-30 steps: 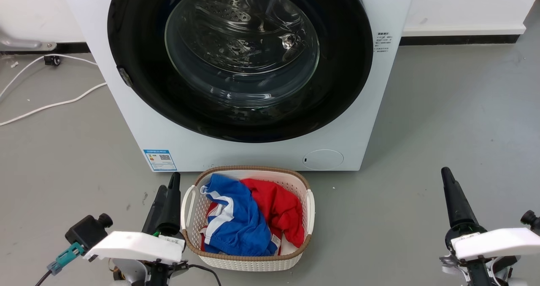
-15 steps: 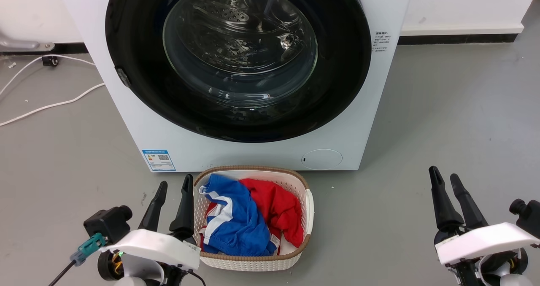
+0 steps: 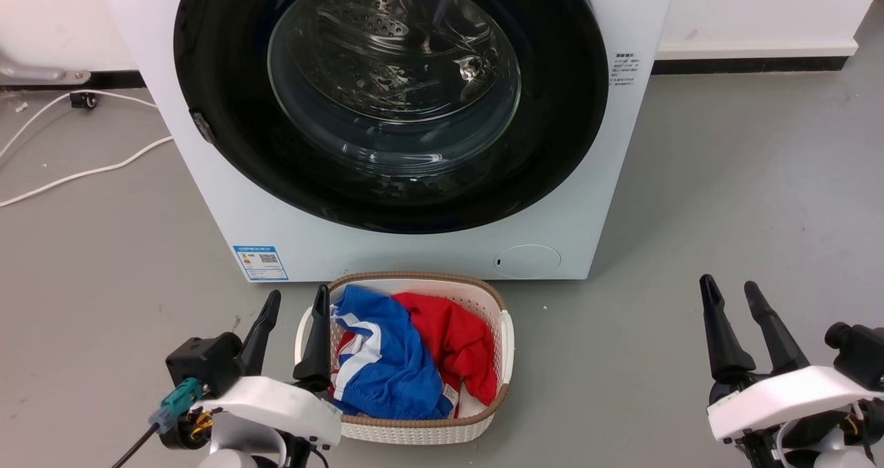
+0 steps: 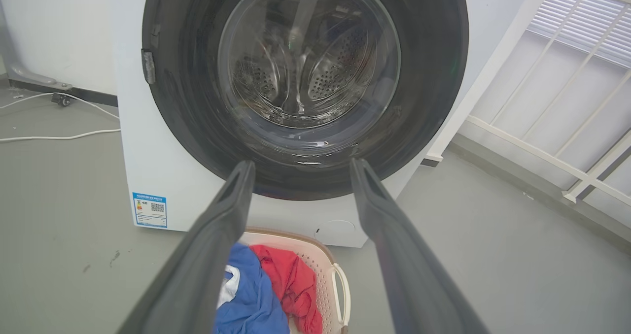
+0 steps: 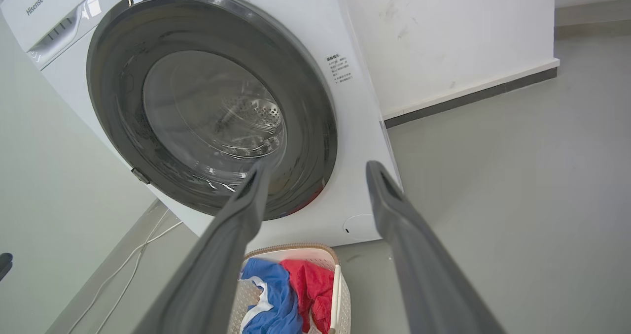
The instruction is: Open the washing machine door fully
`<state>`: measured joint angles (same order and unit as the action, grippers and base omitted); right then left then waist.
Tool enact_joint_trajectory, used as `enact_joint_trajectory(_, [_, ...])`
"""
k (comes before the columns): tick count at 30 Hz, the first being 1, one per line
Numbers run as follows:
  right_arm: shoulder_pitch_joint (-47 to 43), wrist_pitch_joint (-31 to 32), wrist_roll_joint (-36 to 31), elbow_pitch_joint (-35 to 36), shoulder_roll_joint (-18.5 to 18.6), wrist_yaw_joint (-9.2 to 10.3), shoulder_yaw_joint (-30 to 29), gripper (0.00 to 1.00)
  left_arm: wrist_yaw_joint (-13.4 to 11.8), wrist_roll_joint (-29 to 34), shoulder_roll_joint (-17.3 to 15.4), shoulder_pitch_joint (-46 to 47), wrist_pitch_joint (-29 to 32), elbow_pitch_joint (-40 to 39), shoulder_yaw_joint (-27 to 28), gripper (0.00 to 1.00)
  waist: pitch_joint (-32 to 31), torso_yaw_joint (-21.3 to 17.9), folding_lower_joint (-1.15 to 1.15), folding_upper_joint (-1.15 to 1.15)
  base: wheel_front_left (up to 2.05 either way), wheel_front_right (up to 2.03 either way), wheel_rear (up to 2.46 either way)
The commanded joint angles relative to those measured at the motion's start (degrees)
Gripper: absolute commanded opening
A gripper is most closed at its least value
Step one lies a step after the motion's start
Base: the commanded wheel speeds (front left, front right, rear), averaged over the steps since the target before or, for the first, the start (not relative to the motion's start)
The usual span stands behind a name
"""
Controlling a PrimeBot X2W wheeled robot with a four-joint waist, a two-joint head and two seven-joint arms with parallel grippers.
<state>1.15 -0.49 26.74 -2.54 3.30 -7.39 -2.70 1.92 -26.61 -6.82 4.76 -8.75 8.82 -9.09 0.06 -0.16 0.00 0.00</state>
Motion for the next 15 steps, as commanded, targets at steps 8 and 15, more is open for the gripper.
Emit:
enact_joint_trajectory(8, [-0.44, 0.07, -5.22, 1.25, -0.24, -0.12, 0.36, 1.0, -0.79, 4.12, -0.61, 1.24, -1.35, -0.11, -1.02, 1.0, -0.08, 0.06, 0.0, 0.0, 0.0, 0.0, 0.0])
enact_joint_trajectory(15, [-0.84, -0.13, -8.7, 1.57, -0.33, -0.12, 0.47, 1.0, -1.36, 7.78, -0.99, 1.26, -2.31, 0.02, -1.67, 1.0, -0.19, 0.09, 0.0, 0.0, 0.0, 0.0, 0.0])
